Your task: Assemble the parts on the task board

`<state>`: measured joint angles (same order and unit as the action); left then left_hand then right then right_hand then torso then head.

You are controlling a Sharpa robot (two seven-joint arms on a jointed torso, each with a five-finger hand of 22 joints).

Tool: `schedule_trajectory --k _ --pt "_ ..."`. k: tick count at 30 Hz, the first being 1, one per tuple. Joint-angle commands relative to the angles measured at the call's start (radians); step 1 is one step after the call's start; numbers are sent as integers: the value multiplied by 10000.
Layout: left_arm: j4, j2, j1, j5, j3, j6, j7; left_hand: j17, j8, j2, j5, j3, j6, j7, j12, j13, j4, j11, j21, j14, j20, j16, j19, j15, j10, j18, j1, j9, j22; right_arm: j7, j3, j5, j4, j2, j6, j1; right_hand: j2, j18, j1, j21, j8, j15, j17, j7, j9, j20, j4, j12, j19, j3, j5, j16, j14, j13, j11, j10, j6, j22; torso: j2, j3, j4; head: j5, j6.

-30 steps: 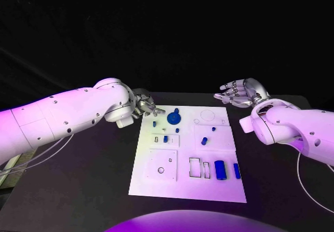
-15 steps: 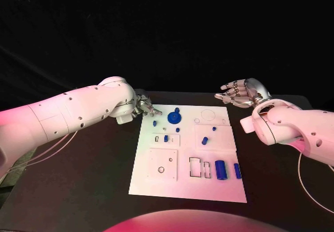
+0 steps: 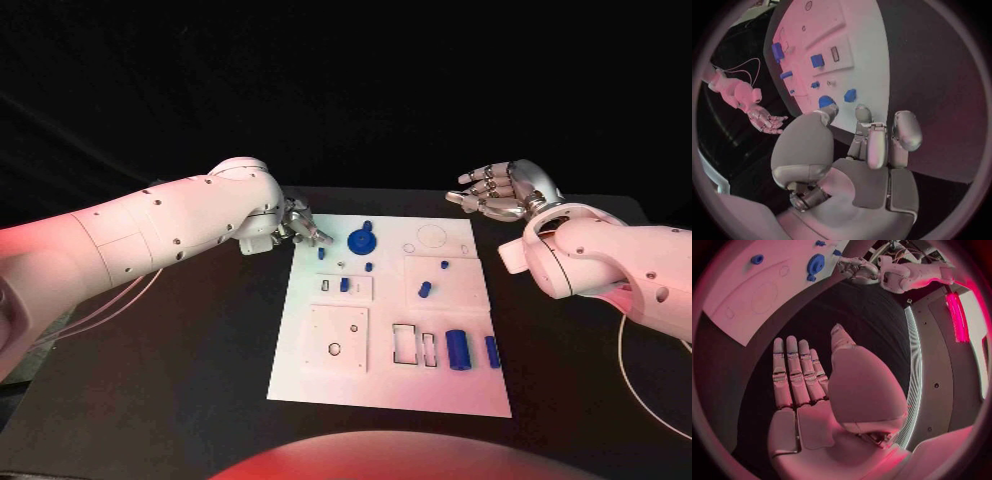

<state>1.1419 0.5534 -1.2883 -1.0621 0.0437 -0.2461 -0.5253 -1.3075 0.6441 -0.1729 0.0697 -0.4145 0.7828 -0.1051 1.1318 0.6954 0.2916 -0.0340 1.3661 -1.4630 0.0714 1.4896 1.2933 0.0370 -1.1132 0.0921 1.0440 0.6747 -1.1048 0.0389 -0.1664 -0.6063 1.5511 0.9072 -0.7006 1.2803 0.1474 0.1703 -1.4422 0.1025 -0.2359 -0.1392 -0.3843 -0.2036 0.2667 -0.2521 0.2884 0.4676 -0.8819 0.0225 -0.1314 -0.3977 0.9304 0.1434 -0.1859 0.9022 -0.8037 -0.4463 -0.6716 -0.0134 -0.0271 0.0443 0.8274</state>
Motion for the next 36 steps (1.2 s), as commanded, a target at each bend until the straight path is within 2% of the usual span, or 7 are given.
schedule_trajectory --k 1,15,28,32,36 --pt "-53 -51 -4 12 11 -383 54 -657 -62 11 1 74 63 -9 -62 -5 -12 21 -59 -418 31 -65 -64 -68 77 66 44 -23 -11 106 1 -42 7 -13 108 -4 4 103 90 -55 -65 -17 8 -472 -8 -14 -7 36 41 -63 16 44 -64 -9 2 -72 72 8 2 -6 -2 -5 9" --pt "-182 -151 3 251 122 -586 63 -671 -48 183 6 144 244 22 -1 23 -32 48 -33 -410 44 -54 -34 -52 37 54 602 -106 -90 100 2 -36 2 -28 106 -4 4 103 90 -55 -65 -17 8 -472 -8 -14 -7 36 41 -63 16 44 -64 -9 2 -72 72 8 -6 0 5 -15 39" --pt "-162 -176 6 396 138 -405 73 -714 36 365 5 145 409 84 73 94 -44 102 15 -428 23 -28 24 -10 -49 37 1003 -118 -186 88 2 -27 -7 -47 117 -4 4 103 90 -55 -65 -17 8 -472 -8 -14 -7 36 41 -63 16 44 -64 -9 2 -72 72 8 7 -8 -2 -3 80" --pt "-166 -176 6 403 139 -356 73 -729 113 473 6 126 486 131 81 85 -59 141 26 -437 1 -19 36 22 -67 35 1228 -94 -207 81 2 -26 -9 -49 120 -4 4 103 90 -55 -65 -17 8 -472 -8 -14 -7 36 41 -63 16 44 -64 -9 2 -72 72 8 7 -9 3 10 98" --pt "-162 -174 6 434 139 -339 73 -728 250 754 -25 -133 472 221 65 47 -187 225 39 -440 -61 -18 49 99 -71 30 1935 -8 -239 76 2 -24 -10 -51 123 -4 4 103 90 -55 -65 -17 8 -472 -8 -14 -7 36 41 -63 16 44 -64 -9 2 -72 72 8 9 -9 0 6 101"
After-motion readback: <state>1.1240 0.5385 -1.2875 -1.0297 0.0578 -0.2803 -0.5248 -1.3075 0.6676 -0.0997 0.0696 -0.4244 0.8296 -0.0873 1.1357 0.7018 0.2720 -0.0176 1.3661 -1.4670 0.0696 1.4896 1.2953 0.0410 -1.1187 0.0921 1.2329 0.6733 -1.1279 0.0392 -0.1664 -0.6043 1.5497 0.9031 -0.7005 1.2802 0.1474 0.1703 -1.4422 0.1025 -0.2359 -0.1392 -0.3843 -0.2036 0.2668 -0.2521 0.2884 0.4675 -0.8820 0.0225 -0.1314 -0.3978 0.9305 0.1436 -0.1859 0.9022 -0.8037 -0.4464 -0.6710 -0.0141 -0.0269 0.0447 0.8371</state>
